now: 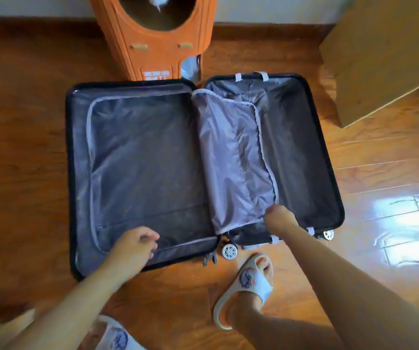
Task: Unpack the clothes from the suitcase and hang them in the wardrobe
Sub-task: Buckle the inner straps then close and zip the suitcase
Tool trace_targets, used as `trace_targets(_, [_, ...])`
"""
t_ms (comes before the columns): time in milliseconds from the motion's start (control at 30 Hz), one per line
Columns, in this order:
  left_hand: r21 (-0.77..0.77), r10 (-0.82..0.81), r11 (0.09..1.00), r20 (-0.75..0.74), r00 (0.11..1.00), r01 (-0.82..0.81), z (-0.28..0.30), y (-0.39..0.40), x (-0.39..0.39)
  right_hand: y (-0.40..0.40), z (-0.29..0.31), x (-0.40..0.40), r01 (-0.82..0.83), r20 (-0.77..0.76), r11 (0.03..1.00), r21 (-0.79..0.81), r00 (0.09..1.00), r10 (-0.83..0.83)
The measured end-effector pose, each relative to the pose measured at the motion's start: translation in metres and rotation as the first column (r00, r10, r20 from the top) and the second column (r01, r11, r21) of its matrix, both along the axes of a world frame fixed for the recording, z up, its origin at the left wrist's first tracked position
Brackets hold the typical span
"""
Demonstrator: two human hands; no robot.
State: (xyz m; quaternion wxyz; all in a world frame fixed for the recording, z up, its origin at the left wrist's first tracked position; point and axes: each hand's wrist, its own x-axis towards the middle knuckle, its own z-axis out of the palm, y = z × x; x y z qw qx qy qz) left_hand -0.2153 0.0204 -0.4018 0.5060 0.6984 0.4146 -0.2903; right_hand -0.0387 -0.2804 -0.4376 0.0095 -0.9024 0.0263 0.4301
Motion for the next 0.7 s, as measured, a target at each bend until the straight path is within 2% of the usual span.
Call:
trace_targets(100, [0.018,-0.117,0.993,0.064,0.991,0.116,-0.084,-0.018,0.046,-0.026,-0.105,0.040,0.148,0.086,0.989,-0.005,0.985,-0.147])
trace_targets(200, [0.067,-0.227,0.973,0.118,0.967,0.220,-0.146,-0.008,0.081,-0.052,-0.189,0.070,0.317,0.190,0.949,0.001,0.931,-0.311])
trace_targets(333, [0.186,-0.303,0.944,0.166,0.939,0.272,-0.182,0.032,0.113,-0.067,-0.259,0.089,0.440,0.337,0.898,-0.016,0.848,-0.409])
trace_targets(400, [0.229,-0.343,0.925,0.163,0.925,0.303,-0.186,0.049,0.122,-0.067,-0.270,0.093,0.494,0.392,0.867,0.067,0.786,-0.479])
trace_targets(467, [0.260,-0.425,0.886,0.127,0.896,0.383,-0.178,0.061,0.128,-0.060,-0.253,0.101,0.467,0.367,0.859,0.211,0.776,-0.513])
trace_targets(533, [0.263,-0.483,0.857,0.110,0.869,0.443,-0.154,0.071,0.129,-0.036,-0.203,0.107,0.418,0.356,0.817,0.398,0.750,-0.557])
trace_targets(567, [0.248,-0.488,0.859,0.124,0.864,0.449,-0.138,0.076,0.129,-0.015,-0.169,0.108,0.407,0.293,0.723,0.558,0.719,-0.630])
trace_targets(600, [0.221,-0.478,0.869,0.146,0.866,0.442,-0.119,0.081,0.128,0.010,-0.133,0.108,0.391,0.147,0.573,0.720,0.721,-0.677])
trace_targets(633, [0.175,-0.437,0.896,0.176,0.882,0.408,-0.101,0.087,0.125,0.038,-0.098,0.104,0.380,-0.034,0.413,0.827,0.768,-0.640])
trace_targets(667, [0.096,-0.348,0.937,0.206,0.914,0.335,-0.084,0.095,0.122,0.070,-0.065,0.093,0.378,-0.192,0.296,0.877,0.841,-0.506])
trace_targets(700, [-0.017,-0.223,0.973,0.226,0.948,0.232,-0.070,0.104,0.119,0.106,-0.039,0.078,0.349,-0.257,0.266,0.898,0.909,-0.327])
